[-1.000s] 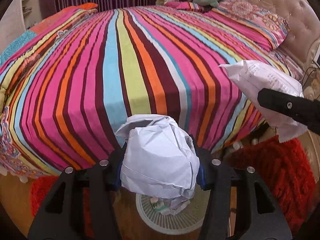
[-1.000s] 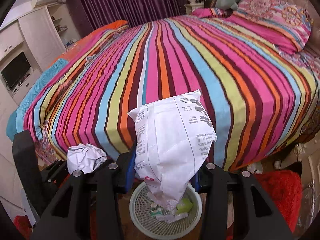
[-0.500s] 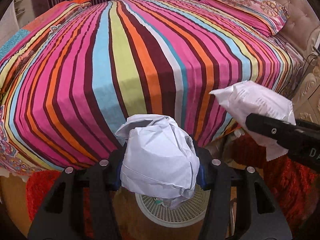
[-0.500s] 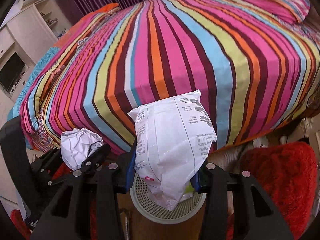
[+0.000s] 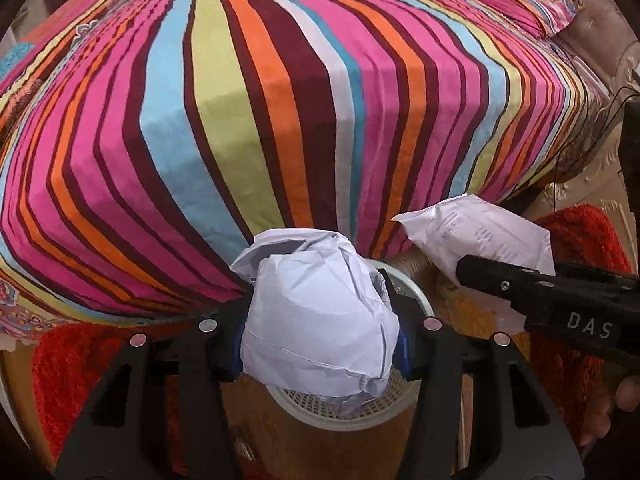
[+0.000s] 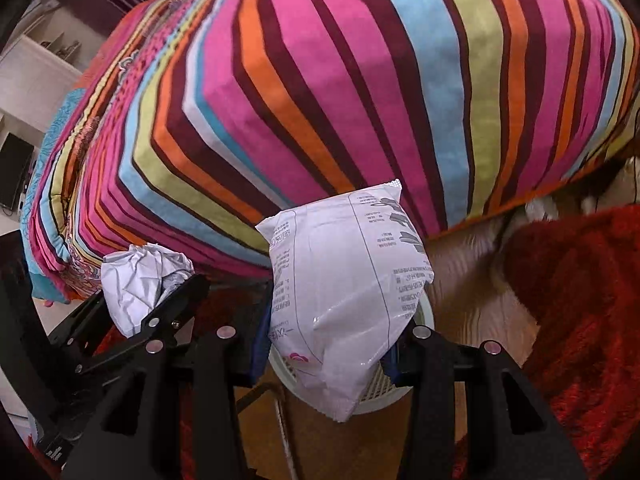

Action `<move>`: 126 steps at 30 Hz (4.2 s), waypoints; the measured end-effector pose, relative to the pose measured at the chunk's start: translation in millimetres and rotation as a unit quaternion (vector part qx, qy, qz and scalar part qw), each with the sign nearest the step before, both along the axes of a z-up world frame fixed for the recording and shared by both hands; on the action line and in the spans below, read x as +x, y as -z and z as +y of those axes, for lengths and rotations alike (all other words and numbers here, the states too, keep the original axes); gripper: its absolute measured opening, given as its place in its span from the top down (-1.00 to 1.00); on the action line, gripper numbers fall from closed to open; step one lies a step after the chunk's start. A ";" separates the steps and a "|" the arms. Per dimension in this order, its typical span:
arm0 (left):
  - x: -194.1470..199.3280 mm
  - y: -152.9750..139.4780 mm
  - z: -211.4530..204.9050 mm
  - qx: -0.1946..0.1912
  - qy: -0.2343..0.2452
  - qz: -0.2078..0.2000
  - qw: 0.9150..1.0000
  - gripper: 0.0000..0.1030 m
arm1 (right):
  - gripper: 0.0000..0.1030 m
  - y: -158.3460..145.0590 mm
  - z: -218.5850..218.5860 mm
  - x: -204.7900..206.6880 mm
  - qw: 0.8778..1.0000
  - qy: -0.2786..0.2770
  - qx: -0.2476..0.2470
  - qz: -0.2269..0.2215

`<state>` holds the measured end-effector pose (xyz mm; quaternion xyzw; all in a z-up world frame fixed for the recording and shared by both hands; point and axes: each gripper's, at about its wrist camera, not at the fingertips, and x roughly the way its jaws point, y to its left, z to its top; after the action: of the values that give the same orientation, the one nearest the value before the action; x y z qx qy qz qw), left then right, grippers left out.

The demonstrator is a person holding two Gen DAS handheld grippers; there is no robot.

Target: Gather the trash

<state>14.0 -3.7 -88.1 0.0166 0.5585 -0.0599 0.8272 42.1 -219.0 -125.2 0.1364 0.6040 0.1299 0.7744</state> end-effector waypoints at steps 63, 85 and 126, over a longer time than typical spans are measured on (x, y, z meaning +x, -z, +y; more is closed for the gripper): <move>9.6 116.0 1.5 0.006 -0.010 0.283 0.959 -0.03 | 0.19 100.1 14.4 -4.0 0.977 0.005 -0.012 0.214; 4.9 137.3 5.7 0.022 -0.020 0.340 0.940 -0.37 | 0.00 115.1 22.1 -2.3 0.971 -0.021 -0.015 0.239; 14.6 -31.8 24.7 0.035 -0.106 -0.059 0.992 -0.58 | -0.84 -68.0 14.2 -1.9 0.976 -0.012 -0.118 -0.180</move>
<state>28.6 21.1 -56.3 -0.0103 0.5095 0.0492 0.8590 40.2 -204.8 -57.2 0.0111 0.4673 0.0893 0.8795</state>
